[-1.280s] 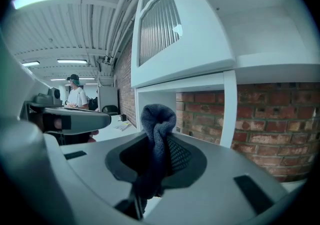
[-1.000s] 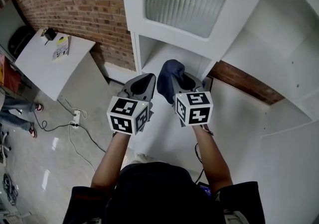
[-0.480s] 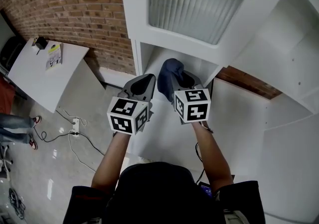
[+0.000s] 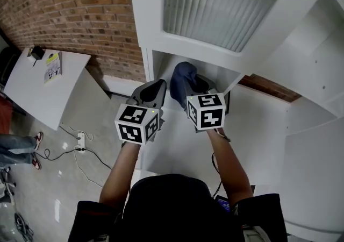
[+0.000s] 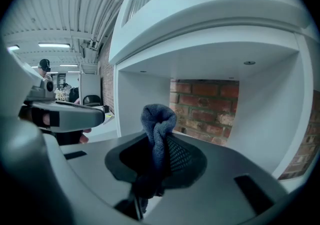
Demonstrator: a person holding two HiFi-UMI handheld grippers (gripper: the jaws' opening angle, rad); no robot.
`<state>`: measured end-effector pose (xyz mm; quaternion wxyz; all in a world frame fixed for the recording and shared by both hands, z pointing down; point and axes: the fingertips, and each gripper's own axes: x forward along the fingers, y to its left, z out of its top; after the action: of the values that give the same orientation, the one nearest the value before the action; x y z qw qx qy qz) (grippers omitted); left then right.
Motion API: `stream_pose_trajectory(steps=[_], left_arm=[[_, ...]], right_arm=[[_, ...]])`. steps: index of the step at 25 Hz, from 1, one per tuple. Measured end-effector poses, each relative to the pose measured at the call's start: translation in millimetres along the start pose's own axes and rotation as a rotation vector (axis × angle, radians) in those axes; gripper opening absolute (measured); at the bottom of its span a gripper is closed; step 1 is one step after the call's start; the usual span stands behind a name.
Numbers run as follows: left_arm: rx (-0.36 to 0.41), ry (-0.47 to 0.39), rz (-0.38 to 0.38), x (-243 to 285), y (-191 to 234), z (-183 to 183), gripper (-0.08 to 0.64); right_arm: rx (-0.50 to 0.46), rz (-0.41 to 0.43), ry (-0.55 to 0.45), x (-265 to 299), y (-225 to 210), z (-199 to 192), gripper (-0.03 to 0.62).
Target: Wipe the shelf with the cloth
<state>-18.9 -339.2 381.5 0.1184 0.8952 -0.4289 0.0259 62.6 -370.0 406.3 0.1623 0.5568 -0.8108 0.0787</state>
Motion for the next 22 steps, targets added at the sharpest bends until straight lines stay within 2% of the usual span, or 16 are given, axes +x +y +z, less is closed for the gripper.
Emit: stream_pose_trajectory(steps=[4,13,22], left_arm=[[0.017,0.022,0.019,0,13,-3,0.017],[-0.016,0.023,0.083,-15,42,-10,0.017],[-0.050,0.032,0.166,-35,66,-25,0.017]], right_arm=[[-0.026,-0.002,0.015,13,5,1,0.084],[-0.080,0.040,0.043,41,27,0,0.084],[-0.144,0.051,0.104,74,44,-22,0.084]])
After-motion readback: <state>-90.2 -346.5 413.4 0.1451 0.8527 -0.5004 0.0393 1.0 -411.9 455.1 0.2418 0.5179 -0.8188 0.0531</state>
